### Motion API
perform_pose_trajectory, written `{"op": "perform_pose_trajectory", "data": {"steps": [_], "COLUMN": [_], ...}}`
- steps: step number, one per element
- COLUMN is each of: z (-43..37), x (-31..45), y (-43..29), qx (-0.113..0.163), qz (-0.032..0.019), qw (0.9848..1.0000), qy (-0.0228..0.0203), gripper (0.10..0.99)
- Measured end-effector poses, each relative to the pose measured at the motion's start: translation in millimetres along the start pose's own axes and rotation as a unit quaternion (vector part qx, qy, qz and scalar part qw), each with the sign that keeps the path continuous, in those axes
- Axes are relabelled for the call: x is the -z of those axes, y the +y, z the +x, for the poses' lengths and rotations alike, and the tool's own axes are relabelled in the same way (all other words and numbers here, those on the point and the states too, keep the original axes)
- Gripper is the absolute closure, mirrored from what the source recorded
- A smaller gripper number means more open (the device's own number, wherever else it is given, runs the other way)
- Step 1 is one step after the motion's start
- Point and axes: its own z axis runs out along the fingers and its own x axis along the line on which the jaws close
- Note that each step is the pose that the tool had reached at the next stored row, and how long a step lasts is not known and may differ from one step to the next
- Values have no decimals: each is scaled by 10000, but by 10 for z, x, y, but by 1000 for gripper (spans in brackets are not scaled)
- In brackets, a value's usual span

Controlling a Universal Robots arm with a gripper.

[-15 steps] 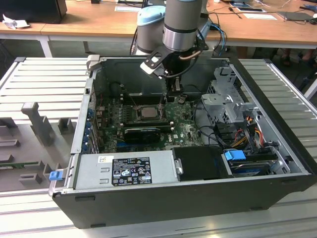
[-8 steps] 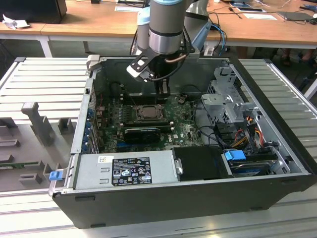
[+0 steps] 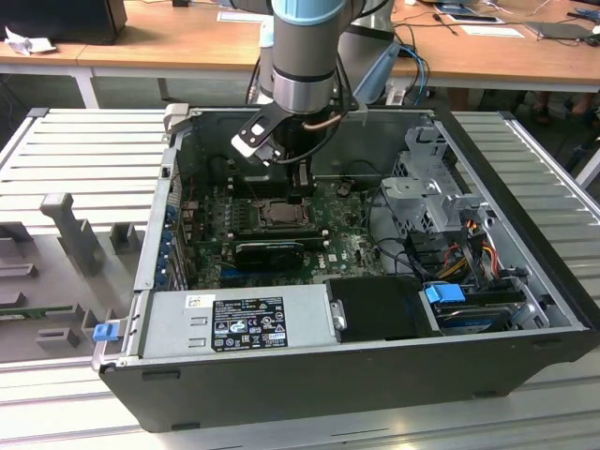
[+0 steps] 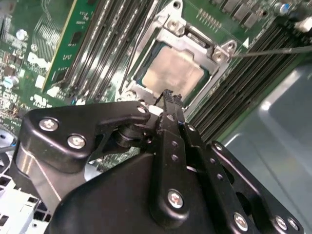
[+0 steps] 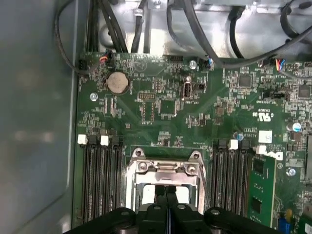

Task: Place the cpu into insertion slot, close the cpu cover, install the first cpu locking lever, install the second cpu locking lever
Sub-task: 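Close the cpu cover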

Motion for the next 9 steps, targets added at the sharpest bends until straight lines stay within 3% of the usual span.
{"op": "perform_pose_trajectory", "data": {"steps": [4, 9], "z": [4, 6], "x": [-5, -4], "y": [-102, -147], "qx": [10, 13], "qz": [-1, -1], "qw": [10000, 10000], "qy": [1, 1], "gripper": [980, 980]}}
